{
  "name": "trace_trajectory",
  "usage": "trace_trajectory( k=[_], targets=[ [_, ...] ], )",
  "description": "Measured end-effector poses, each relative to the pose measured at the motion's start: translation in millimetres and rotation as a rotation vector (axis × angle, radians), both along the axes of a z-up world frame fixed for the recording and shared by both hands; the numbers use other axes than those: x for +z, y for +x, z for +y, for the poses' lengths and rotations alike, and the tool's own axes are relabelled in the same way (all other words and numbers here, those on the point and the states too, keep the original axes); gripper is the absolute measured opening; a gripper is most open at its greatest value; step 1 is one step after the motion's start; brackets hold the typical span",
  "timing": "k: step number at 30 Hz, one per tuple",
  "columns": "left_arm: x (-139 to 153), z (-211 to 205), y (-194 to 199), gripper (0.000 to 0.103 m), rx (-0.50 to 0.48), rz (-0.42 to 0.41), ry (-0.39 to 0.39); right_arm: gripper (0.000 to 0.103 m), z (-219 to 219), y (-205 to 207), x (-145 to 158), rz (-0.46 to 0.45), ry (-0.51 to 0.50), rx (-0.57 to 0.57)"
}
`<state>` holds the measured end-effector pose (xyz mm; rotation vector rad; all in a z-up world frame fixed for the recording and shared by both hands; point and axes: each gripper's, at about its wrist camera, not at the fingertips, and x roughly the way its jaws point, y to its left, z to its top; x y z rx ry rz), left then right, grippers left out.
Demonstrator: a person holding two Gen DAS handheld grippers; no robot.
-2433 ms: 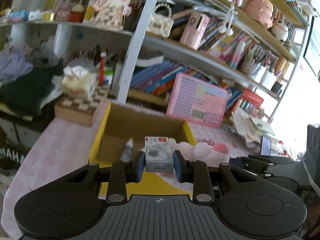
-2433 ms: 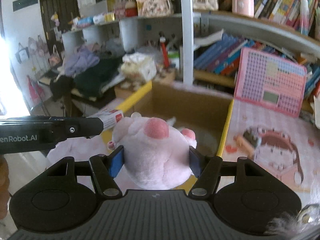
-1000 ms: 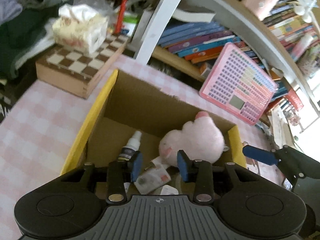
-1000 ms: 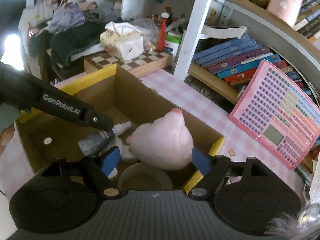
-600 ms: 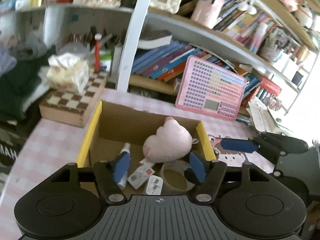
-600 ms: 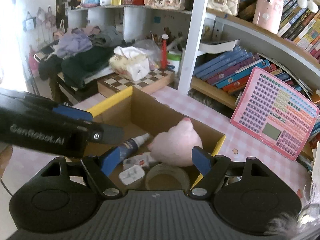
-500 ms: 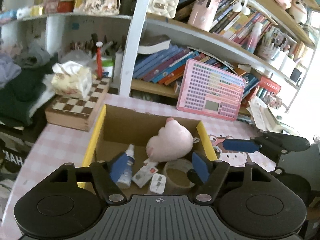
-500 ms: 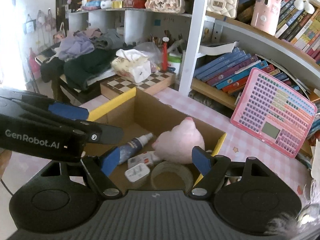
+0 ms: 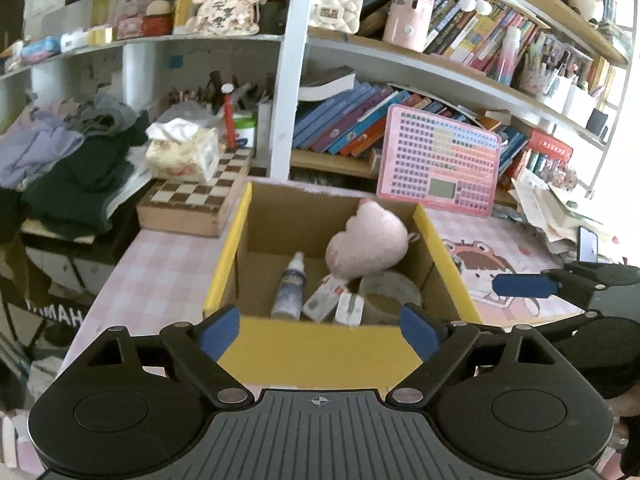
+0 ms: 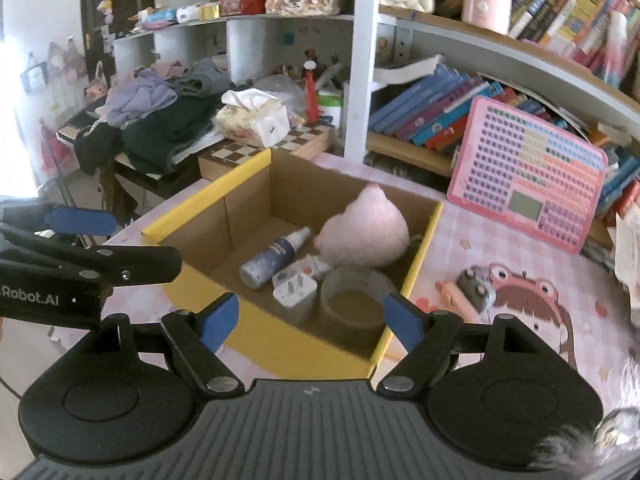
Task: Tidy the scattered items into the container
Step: 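Withdraw both open tools from the box back over the table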
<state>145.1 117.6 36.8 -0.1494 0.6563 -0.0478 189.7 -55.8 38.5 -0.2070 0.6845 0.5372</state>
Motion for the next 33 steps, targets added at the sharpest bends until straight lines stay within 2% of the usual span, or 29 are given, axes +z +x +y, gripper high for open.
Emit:
trace_trajectory(
  k=[7,14,19,26,33],
  targets=[
    [-11,-2,-17,0.090,0.006,0.029,0.006,0.081,-6,-18,-10,0.021,0.011,-0.037],
    [-21,-10,-30,0.090,-0.014,0.055,0.029,0.083,-12,-37,-27,0.046,-0.018,-0.067],
    [-31,-19,-39,0.090,-0.049,0.080,0.058,0.083,-24,-50,-43,0.099,-0.027,-0.119],
    [-48,-31,-52,0.090,-0.083,0.145,0.046,0.083,-44,-65,-48,0.137,0.008,-0.234],
    [-58,-37,-53,0.090,-0.117,0.189,0.039,0.085,-53,-76,-58,0.196,0.007,-0.268]
  ],
)
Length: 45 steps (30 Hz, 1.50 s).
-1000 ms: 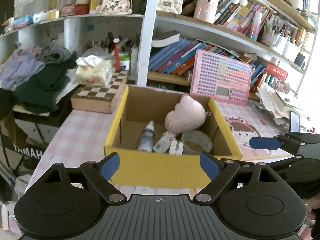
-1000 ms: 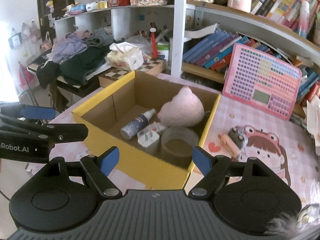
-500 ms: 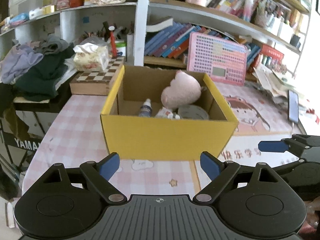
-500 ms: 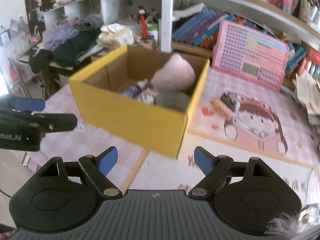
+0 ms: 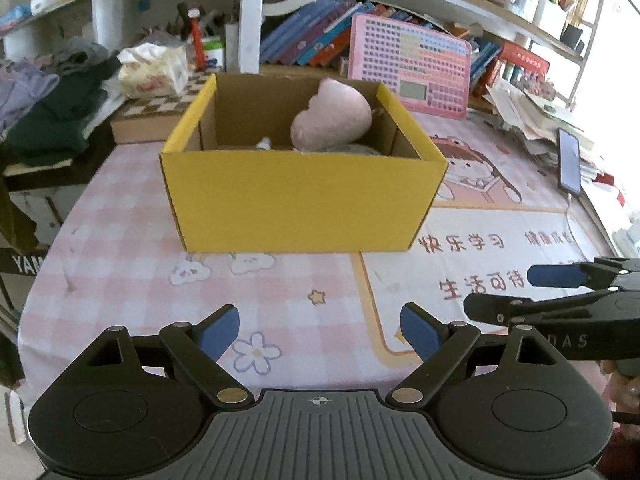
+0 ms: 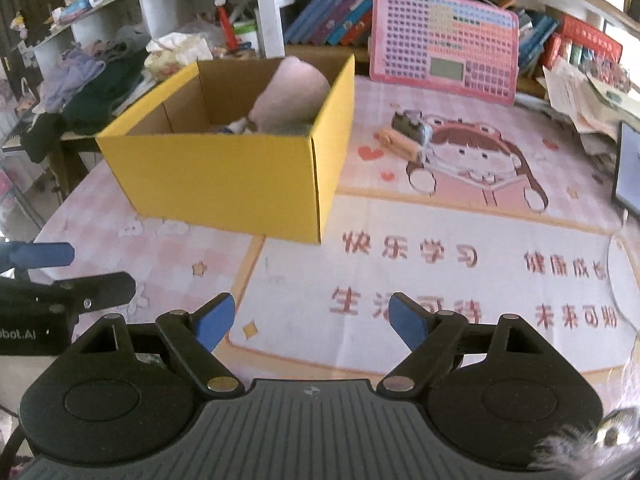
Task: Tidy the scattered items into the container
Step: 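Withdraw both open tools from the box back over the table, then move the right tool to the grey toy car while the left tool approaches the pink tube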
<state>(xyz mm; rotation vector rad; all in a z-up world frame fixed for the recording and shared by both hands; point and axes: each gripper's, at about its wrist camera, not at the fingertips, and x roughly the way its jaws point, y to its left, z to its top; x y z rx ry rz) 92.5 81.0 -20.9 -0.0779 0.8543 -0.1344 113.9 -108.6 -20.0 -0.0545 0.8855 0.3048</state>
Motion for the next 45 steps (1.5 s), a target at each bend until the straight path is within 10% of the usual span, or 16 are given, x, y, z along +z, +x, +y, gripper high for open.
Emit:
trace_trajectory(
  k=[15,35,45],
  targets=[
    [-19,-36,15,0.090,-0.118,0.106,-0.001,0.086,-20,7,-14,0.072,-0.033,-0.034],
    [-4,-154,81,0.088,-0.373,-0.019,-0.080,0.074,-127,72,2,-0.035,0.016,-0.134],
    [-8,-194,130,0.066,-0.209,-0.042,-0.035,0.069,-164,137,5,-0.061,0.044,-0.023]
  ],
)
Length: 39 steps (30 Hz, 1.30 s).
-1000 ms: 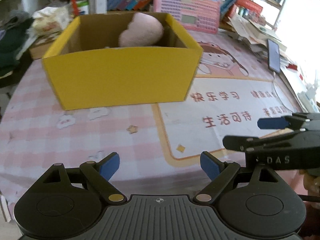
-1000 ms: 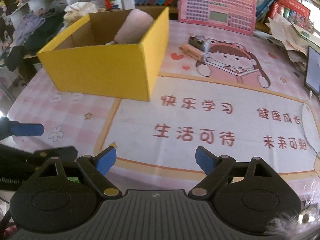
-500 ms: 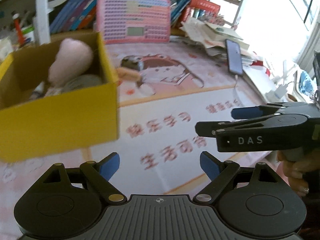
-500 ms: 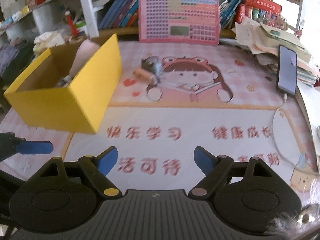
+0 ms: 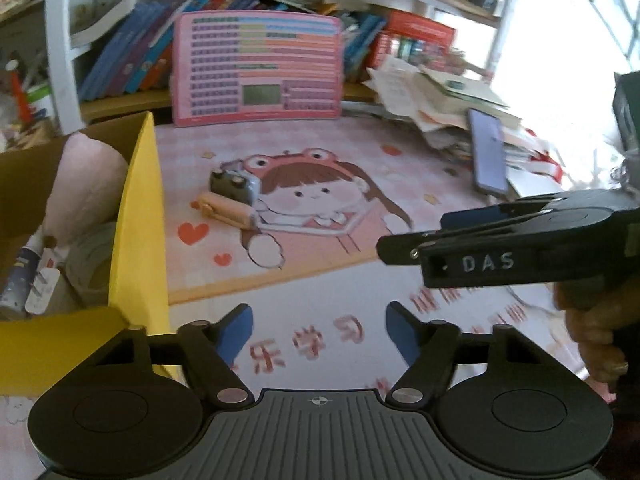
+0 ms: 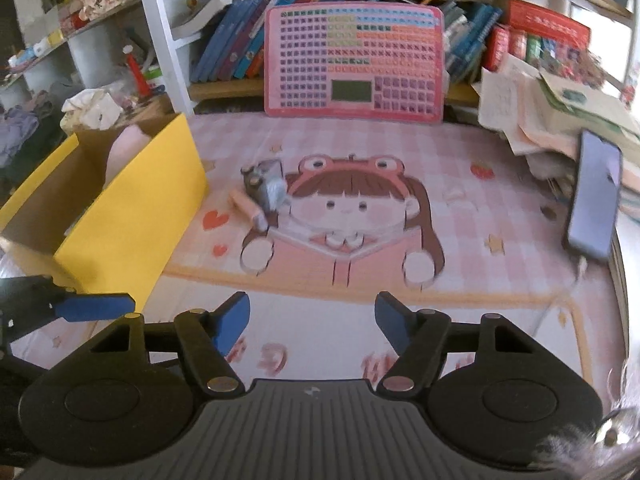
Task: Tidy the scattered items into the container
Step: 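Move the right tool to the grey toy car while the left tool approaches the pink tube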
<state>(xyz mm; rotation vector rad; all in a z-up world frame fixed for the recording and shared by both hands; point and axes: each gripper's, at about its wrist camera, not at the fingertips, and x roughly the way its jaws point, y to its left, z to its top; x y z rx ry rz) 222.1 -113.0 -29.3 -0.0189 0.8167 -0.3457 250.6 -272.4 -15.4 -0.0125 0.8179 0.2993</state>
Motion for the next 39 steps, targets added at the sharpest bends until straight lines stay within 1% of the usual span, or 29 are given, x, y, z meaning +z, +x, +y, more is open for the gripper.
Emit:
trace_trajectory(
  k=[2,4,7,9,13,18,21,24,28,33,35,36,37,38,39],
  targets=[
    [3,-7,9,0.061,0.035,-0.017,0.002,0.069,-4,16,1,-0.007,0.014,0.034],
    [6,-12,18,0.054,0.071,-0.047,0.019,0.069,-6,31,3,-0.011,0.029,0.068],
    [5,-21,36,0.048,0.130,-0.070,0.050,0.069,-6,55,5,-0.025,0.038,0.125],
    [2,-24,47,0.047,0.172,-0.073,0.057,0.069,-2,69,6,-0.036,0.031,0.158],
    [-7,-26,67,0.047,0.262,-0.082,0.061,0.069,6,98,5,-0.046,0.027,0.227],
    [-21,-28,89,0.046,0.358,-0.060,0.072,0.069,23,128,-7,-0.023,0.014,0.309],
    [-28,-32,103,0.047,0.394,-0.049,0.101,0.069,36,145,-17,-0.004,-0.006,0.367],
    [-35,-37,114,0.048,0.415,-0.036,0.128,0.069,51,163,-28,0.038,-0.020,0.427],
    [-47,-34,127,0.048,0.471,0.005,0.133,0.069,70,185,-42,0.059,-0.050,0.493],
    [-50,-32,133,0.049,0.494,0.013,0.155,0.069,84,212,-62,0.111,-0.043,0.542],
    [-52,-30,135,0.049,0.503,0.023,0.162,0.064,85,220,-70,0.143,-0.033,0.545],
    [-53,-29,136,0.049,0.507,0.026,0.165,0.056,83,222,-72,0.161,-0.020,0.553],
    [-55,-29,137,0.052,0.510,0.027,0.166,0.046,82,223,-75,0.176,-0.006,0.561],
    [-55,-29,138,0.053,0.513,0.027,0.167,0.042,80,224,-76,0.190,0.011,0.570],
    [-56,-30,139,0.055,0.515,0.025,0.172,0.041,77,223,-77,0.191,0.019,0.571]
  ],
)
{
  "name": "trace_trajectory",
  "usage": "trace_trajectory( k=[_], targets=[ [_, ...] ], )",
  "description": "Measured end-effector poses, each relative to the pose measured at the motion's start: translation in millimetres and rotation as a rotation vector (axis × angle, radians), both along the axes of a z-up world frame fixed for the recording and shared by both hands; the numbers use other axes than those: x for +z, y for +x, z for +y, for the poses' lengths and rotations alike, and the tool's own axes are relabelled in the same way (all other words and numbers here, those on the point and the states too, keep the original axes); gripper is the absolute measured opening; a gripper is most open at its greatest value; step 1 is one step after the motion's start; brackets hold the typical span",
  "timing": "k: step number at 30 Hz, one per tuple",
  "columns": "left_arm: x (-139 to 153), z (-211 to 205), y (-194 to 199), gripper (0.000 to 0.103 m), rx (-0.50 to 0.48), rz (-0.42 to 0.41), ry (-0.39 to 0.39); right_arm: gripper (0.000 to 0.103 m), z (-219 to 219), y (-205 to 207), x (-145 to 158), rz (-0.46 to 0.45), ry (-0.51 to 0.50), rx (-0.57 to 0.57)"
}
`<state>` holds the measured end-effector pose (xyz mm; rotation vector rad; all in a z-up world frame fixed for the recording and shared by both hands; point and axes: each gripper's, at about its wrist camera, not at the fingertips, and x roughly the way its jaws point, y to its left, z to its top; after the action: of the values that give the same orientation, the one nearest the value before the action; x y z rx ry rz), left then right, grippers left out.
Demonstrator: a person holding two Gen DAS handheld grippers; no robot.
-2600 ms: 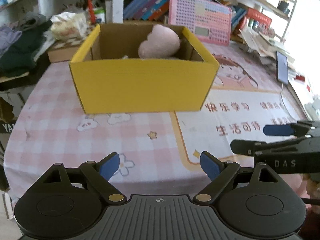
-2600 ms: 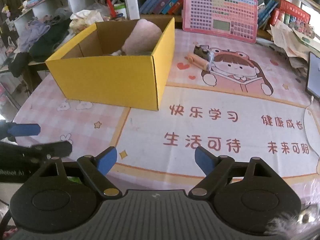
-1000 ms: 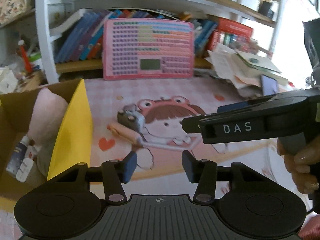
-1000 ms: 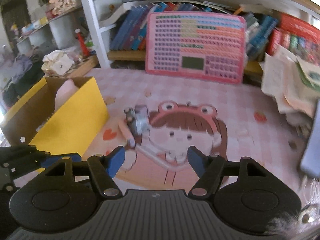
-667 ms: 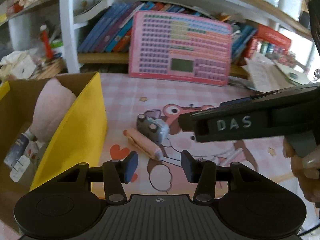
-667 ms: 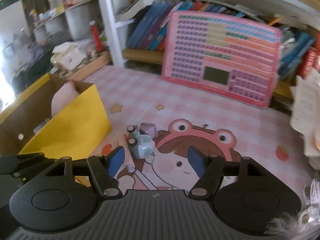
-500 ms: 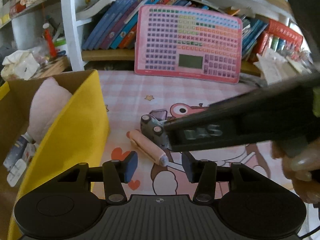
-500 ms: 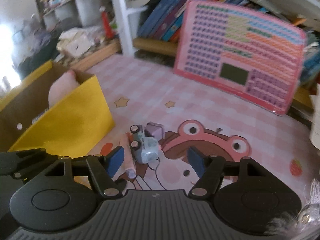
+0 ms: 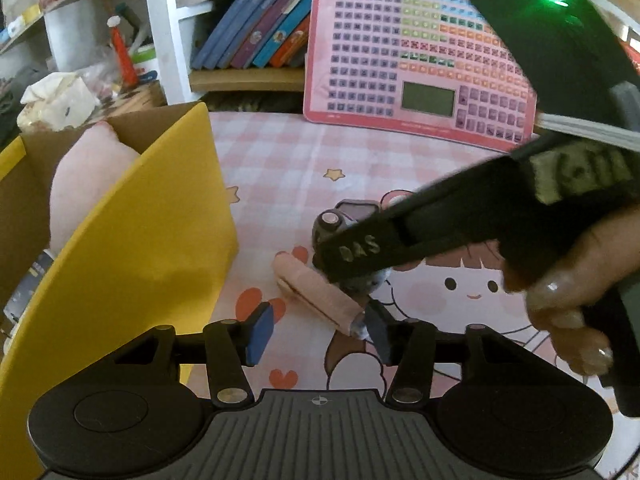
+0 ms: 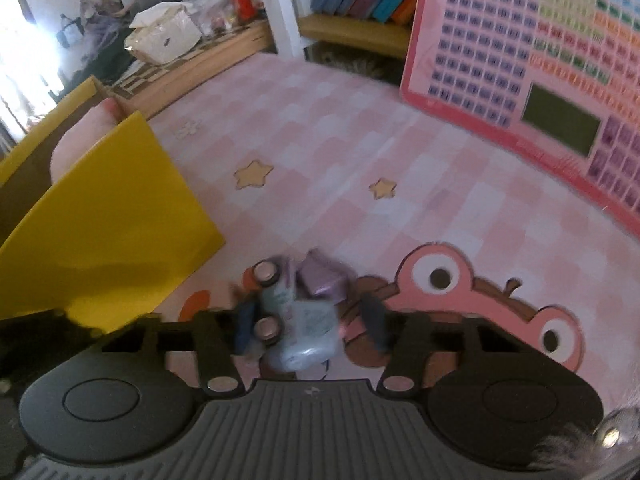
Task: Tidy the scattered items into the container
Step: 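Move the right tool to the grey toy car while the left tool approaches the pink tube, then close the right tool on the toy car while the left tool grips the pink tube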
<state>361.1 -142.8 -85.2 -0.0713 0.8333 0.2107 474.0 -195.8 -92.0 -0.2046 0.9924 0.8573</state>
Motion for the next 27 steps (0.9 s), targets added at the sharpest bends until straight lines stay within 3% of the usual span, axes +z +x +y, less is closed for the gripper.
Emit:
trace_trajectory(
  k=[11,18,20,24,27],
  targets=[
    [-7,-5,26,0.055,0.027,0.020,0.013,0.041,-44,-5,3,-0.094,-0.048,-0.094],
    [-15,-1,45,0.055,0.059,0.065,-0.009,0.041,-57,2,2,-0.086,-0.050,-0.133],
    [-15,-1,45,0.051,0.058,0.062,-0.011,0.041,-57,1,5,-0.093,-0.049,-0.129],
    [-14,1,42,0.023,0.036,0.046,0.013,0.041,-55,-1,6,-0.097,-0.047,-0.123],
    [-12,3,39,0.022,0.017,0.048,-0.014,0.041,-53,-5,7,-0.099,-0.055,-0.125]
  ],
)
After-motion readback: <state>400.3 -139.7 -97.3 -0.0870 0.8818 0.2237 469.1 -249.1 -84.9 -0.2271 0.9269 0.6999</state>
